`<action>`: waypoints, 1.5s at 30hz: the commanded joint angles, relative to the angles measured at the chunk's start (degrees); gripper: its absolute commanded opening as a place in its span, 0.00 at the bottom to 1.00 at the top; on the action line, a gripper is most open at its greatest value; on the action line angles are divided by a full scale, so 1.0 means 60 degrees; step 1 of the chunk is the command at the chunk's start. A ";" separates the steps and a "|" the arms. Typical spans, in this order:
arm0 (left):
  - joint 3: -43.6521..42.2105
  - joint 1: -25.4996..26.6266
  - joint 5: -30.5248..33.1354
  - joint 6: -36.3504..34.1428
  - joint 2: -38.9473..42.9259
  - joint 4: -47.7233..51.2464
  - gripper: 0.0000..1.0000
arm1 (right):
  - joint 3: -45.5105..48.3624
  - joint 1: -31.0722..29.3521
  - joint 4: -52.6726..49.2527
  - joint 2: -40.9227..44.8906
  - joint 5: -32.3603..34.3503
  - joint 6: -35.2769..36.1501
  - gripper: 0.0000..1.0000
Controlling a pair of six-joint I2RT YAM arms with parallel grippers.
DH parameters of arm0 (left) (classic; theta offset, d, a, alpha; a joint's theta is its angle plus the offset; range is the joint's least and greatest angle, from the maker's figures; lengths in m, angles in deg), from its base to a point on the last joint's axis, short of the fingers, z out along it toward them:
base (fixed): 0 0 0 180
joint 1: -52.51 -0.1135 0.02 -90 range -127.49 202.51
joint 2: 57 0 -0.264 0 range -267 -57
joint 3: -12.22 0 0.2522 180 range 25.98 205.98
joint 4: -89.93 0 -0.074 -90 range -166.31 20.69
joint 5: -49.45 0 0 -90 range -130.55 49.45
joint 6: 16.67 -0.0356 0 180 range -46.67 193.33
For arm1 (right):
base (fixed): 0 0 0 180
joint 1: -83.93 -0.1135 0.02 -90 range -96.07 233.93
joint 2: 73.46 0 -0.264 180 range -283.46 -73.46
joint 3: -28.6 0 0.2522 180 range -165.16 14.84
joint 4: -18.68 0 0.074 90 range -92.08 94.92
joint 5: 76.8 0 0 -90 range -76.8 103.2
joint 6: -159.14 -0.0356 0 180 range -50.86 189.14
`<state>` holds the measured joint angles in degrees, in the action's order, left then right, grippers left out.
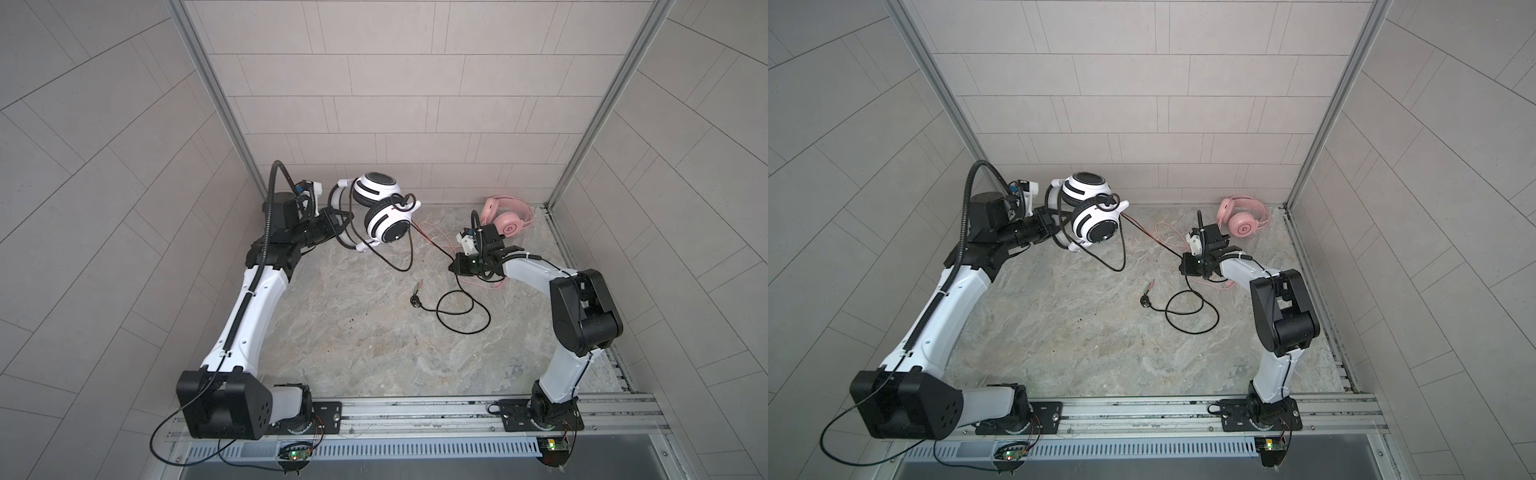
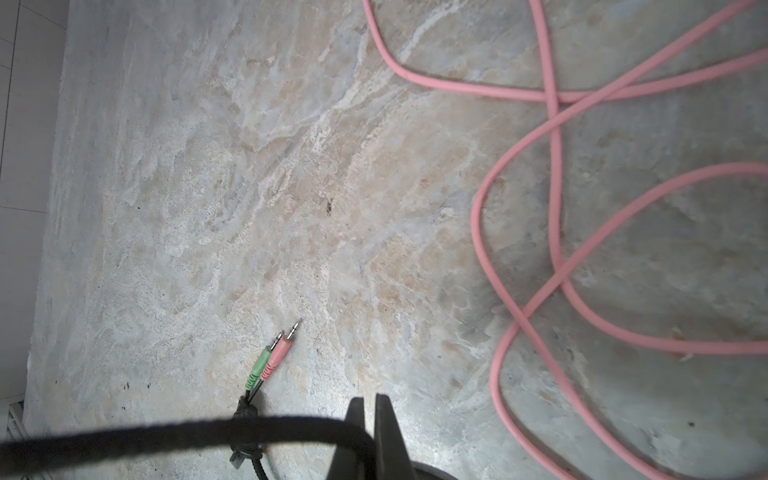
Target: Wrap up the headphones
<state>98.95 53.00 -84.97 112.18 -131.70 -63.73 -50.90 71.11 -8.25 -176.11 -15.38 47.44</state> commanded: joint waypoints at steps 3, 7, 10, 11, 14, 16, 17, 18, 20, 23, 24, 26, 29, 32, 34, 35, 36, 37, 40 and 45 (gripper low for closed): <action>0.0185 -0.0733 -0.0260 0.1145 0.0196 -0.0952 0.00 | 0.0400 -0.0168 -0.0010 0.0273 0.0106 0.0131 0.00; 0.0072 -0.1216 -0.0382 0.1567 0.0077 -0.1426 0.00 | 0.0505 -0.0359 -0.0519 0.0630 0.0373 0.0485 0.00; 0.0080 -0.1368 -0.0349 0.1759 -0.0015 -0.1649 0.00 | 0.0828 -0.0412 -0.0530 0.1043 0.0476 0.0540 0.00; 0.0105 -0.1405 -0.0399 0.1842 -0.0045 -0.1754 0.00 | 0.0913 -0.0423 -0.0541 0.1143 0.0502 0.0551 0.00; 0.0171 -0.1467 -0.0270 0.1817 -0.0061 -0.1783 0.00 | 0.1051 -0.0427 -0.0708 0.1381 0.0563 0.0623 0.00; 0.0226 -0.1580 -0.0185 0.1884 -0.0122 -0.1774 0.00 | 0.1242 -0.0453 -0.0784 0.1575 0.0599 0.0672 0.00; 0.0254 -0.1669 -0.0157 0.1986 -0.0160 -0.1791 0.00 | 0.1388 -0.0469 -0.0815 0.1696 0.0645 0.0693 0.00; 0.0278 -0.1754 -0.0109 0.2067 -0.0176 -0.1820 0.00 | 0.1522 -0.0500 -0.0857 0.1827 0.0721 0.0718 0.00; 0.0315 -0.1924 0.0161 0.2096 -0.0178 -0.1769 0.00 | 0.1764 -0.0593 -0.0976 0.2049 0.0820 0.0741 0.00; 0.0346 -0.2154 0.0704 0.2098 -0.0232 -0.1701 0.00 | 0.2077 -0.0772 -0.1222 0.2496 0.1024 0.0853 0.00; 0.0385 -0.2221 0.0911 0.2070 -0.0272 -0.1604 0.00 | 0.2192 -0.0814 -0.1307 0.2689 0.1115 0.0887 0.00; 0.0429 -0.2307 0.1415 0.1927 -0.0326 -0.1368 0.00 | 0.2397 -0.0891 -0.1498 0.3076 0.1279 0.0887 0.00; 0.0550 -0.2330 0.2424 0.1723 -0.0547 -0.0961 0.00 | 0.2732 -0.1113 -0.1749 0.3712 0.1494 0.0885 0.00; 0.0993 -0.2338 0.3110 0.1386 -0.0941 -0.0335 0.00 | 0.2883 -0.1348 -0.2196 0.4343 0.1859 0.0905 0.00; 0.1214 -0.2328 0.3939 0.1148 -0.1143 -0.0043 0.00 | 0.2916 -0.1523 -0.2512 0.4729 0.1988 0.0905 0.00; 0.1212 -0.2330 0.4476 0.1154 -0.1214 -0.0066 0.00 | 0.2986 -0.1693 -0.2620 0.4941 0.2085 0.0854 0.00; 0.1182 -0.2337 0.4921 0.1264 -0.1278 -0.0154 0.00 | 0.3033 -0.1872 -0.2663 0.5115 0.2184 0.0836 0.00; 0.1107 -0.2338 0.5378 0.1436 -0.1352 -0.0346 0.00 | 0.3084 -0.2122 -0.2703 0.5308 0.2273 0.0814 0.00; 0.1270 -0.2338 0.6310 0.1545 -0.1718 -0.0456 0.00 | 0.2998 -0.2779 -0.3079 0.5711 0.2657 0.0764 0.00; 0.1689 -0.2382 0.7406 0.1545 -0.2292 -0.0494 0.00 | 0.2984 -0.3466 -0.3464 0.6225 0.3010 0.0570 0.00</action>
<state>105.24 39.32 -46.48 119.75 -145.25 -62.38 -33.04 51.64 -25.49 -140.68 -0.45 51.86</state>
